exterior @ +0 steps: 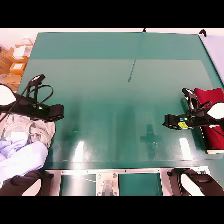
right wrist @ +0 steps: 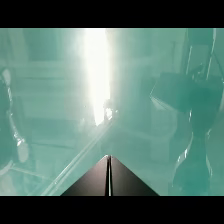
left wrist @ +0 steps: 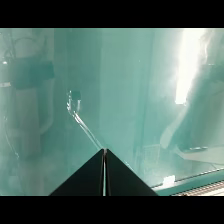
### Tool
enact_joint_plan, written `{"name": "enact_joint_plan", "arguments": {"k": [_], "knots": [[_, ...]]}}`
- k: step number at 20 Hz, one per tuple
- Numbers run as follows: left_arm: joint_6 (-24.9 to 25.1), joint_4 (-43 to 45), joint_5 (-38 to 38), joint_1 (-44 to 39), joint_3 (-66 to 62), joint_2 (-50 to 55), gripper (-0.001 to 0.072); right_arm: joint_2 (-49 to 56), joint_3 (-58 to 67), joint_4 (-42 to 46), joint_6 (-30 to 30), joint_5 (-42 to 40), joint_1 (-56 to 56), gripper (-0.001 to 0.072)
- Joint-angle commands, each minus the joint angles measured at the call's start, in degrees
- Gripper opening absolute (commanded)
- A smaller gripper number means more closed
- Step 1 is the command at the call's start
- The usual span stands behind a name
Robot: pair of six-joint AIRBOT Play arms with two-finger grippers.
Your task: Fold the shirts.
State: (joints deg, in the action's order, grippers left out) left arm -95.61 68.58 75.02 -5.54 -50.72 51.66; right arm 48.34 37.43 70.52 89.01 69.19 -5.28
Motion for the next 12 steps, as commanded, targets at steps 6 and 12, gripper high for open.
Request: {"name": "enact_joint_plan", "arguments": {"k": [6,12], "knots": [[-5.88,21.31,7.32,0.0,-2.32,-0.04,0.0023,-0.04,-0.04,-0.02,0.04,0.04,0.07,0.001],[-13.2,45.99,3.06,7.61,-4.07,1.81,0.072,-0.04,-0.04,-0.02,0.04,0.02,0.07,0.001]]}}
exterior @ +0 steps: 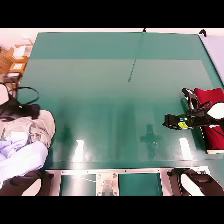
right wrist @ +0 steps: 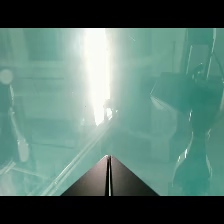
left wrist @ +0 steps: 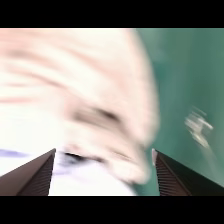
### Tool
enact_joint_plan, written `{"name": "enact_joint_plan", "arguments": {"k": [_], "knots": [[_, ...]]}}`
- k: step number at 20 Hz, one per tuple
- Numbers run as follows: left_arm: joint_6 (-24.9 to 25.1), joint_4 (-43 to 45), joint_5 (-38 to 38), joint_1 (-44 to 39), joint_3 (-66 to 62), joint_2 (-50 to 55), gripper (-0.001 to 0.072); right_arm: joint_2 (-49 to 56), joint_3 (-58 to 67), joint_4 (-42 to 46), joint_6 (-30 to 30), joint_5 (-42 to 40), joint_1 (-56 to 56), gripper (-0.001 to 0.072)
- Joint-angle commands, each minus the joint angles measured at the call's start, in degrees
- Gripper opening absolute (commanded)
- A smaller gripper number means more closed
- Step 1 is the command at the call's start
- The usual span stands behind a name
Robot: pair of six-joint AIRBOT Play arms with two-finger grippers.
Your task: Fold the shirts.
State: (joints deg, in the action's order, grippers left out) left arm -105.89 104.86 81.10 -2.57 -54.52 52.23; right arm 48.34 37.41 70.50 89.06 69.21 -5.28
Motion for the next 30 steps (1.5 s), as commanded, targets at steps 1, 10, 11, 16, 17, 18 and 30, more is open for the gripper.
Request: {"name": "enact_joint_plan", "arguments": {"k": [1,10,11,16,17,18,30], "knots": [[-2.47,8.31,-4.79,8.37,0.31,2.64,0.072,-0.04,-0.02,0.0,0.0,0.0,0.07,0.001],[9.16,-5.95,-20.26,24.63,2.62,24.15,0.072,-0.04,-0.02,0.0,-0.02,0.0,0.07,0.001],[9.09,-5.95,-21.29,24.63,2.62,25.53,0.072,-0.04,-0.02,0.0,0.0,0.02,0.07,0.001],[11.67,-10.19,-16.37,24.61,-3.58,25.92,0.0021,-0.04,-0.02,0.0,0.0,0.02,0.07,0.001],[13.88,-13.75,-13.11,24.28,-7.26,25.92,0.0021,-0.04,-0.02,0.0,0.0,0.02,0.07,0.001],[15.8,-17.33,-10.05,23.17,-11.52,25.81,0.002,-0.04,-0.02,0.0,0.0,0.0,0.07,0.001],[14.03,-35.71,-21.51,-22.69,-34.01,22.56,0.0021,-0.04,-0.02,0.0,-0.02,-0.37,0.07,0.001]]}}
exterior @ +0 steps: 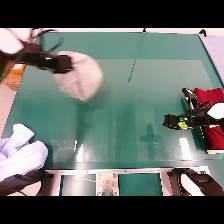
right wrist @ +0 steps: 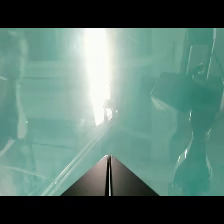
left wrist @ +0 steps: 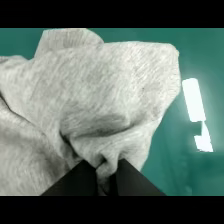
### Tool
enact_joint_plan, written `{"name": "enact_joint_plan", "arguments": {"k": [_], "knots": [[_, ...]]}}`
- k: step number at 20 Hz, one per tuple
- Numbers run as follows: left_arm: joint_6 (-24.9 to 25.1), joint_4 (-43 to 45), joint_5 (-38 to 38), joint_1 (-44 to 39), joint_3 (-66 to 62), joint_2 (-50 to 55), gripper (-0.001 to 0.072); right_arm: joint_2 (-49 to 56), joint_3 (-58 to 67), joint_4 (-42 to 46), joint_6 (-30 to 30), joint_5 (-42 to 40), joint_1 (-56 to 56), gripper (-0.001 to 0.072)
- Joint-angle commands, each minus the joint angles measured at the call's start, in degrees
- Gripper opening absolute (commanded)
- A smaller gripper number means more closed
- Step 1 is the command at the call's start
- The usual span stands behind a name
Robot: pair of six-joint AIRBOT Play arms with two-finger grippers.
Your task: Fold the shirts.
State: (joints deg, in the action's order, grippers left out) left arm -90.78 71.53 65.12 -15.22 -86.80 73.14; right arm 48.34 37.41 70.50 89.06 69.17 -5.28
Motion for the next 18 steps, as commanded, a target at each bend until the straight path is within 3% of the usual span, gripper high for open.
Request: {"name": "enact_joint_plan", "arguments": {"k": [1,4,5,6,7,11,12,14,15,18], "knots": [[-1.73,-2.38,-6.47,-12.22,-1.68,3.39,0.0021,-0.04,-0.02,0.0,-0.02,-0.31,0.07,0.001],[-1.92,-3.04,-8.61,-16.28,-1.68,10.54,0.0025,-0.04,-0.02,0.0,-0.02,-0.33,0.07,0.001],[-1.95,-3.26,-9.14,-16.83,-1.68,12.87,0.0263,-0.04,-0.02,0.0,-0.02,-0.46,0.07,0.001],[-2.16,-3.52,-9.18,-16.85,-1.7,15.08,0.0642,-0.04,-0.02,-0.02,-0.02,-1.11,0.07,0.001],[-2.23,-3.5,-8.83,-16.35,-1.7,16.5,0.0688,-0.04,-0.02,-0.02,-0.02,-1.88,0.07,0.001],[-2.19,-3.45,-2.75,-8.24,-1.88,15.21,0.0688,-0.02,0.02,-0.59,0.0,-4.76,0.02,0.0013],[-2.19,-3.37,0.02,-5.07,-1.88,14.62,0.0688,0.07,0.02,-2.08,0.0,-5.44,0.02,0.0104],[-2.19,-3.39,5.18,0.42,-1.49,14.36,0.0688,0.68,-0.35,-5.53,-0.37,-5.64,0.57,0.0428],[-2.08,-3.39,6.6,2.49,-0.35,14.36,0.0688,1.18,-1.11,-7.26,-0.44,-6.32,1.44,0.05],[-1.73,-4.55,3.3,4.98,8.33,14.4,0.0687,5.6,-4.35,-11.39,-0.68,-14.21,6.12,0.0499]]}}
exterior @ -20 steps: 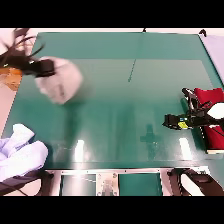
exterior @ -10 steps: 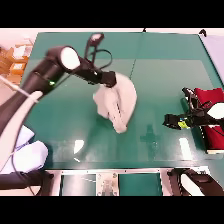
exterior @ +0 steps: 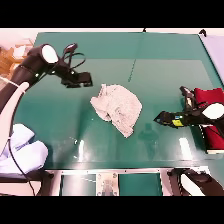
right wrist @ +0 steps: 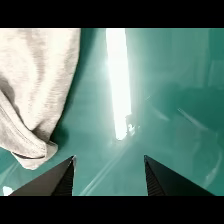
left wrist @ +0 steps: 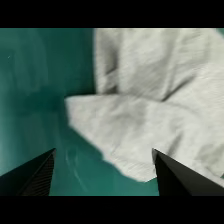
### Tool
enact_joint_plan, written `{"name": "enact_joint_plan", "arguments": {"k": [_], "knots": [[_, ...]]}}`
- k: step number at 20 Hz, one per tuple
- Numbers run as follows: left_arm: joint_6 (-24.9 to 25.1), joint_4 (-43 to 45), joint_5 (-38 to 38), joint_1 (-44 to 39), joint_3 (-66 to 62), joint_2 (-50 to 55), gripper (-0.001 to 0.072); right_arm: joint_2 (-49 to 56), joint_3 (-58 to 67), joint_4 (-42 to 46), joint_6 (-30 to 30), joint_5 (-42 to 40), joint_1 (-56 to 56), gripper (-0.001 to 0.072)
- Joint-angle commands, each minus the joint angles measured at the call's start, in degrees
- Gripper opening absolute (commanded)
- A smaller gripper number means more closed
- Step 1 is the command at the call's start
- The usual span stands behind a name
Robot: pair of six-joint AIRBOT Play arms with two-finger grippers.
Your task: Fold the shirts.
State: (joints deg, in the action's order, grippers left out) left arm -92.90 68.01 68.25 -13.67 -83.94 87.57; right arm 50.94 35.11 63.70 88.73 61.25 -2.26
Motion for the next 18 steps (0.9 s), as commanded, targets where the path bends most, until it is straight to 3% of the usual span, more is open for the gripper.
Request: {"name": "enact_joint_plan", "arguments": {"k": [1,5,9,10,11,12,13,14,18], "knots": [[0.81,-2.99,-2.91,3.32,8.85,0.07,0.0688,5.95,-1.88,-6.32,-1.07,-8.61,4.52,0.0498],[9.53,-19.1,-13.79,3.26,17.77,2.67,0.0686,21.55,4.81,-15.32,-8.66,-12.81,6.6,0.0492],[10.91,-23.3,-17.33,1.6,17.81,7.48,0.0685,32.68,12.72,-15.96,-9.77,-11.82,6.71,0.0489],[10.91,-23.93,-18.03,0.66,17.81,8.22,0.0647,33.94,13.53,-16.81,-10.32,-11.72,6.84,0.0442],[10.93,-24.35,-18.84,-0.39,17.77,8.63,0.0573,34.58,13.99,-17.66,-11.8,-11.74,6.99,0.0302],[10.93,-24.41,-20.48,-1.44,17.64,8.59,0.0453,34.67,14.36,-18.01,-13.05,-11.74,6.99,0.0196],[10.93,-24.94,-21.31,-1.9,16.87,8.57,0.0226,34.64,14.99,-18.14,-13.86,-11.13,6.97,0.0075],[11.08,-25.24,-21.18,-1.99,15.34,8.5,0.0023,34.6,16.24,-18.08,-14.71,-9.68,6.73,0.0012],[11.87,-21.09,-11.19,0.13,3.06,5.11,0.002,32.37,27.47,-18.08,-15.63,-0.09,2.29,0.0011]]}}
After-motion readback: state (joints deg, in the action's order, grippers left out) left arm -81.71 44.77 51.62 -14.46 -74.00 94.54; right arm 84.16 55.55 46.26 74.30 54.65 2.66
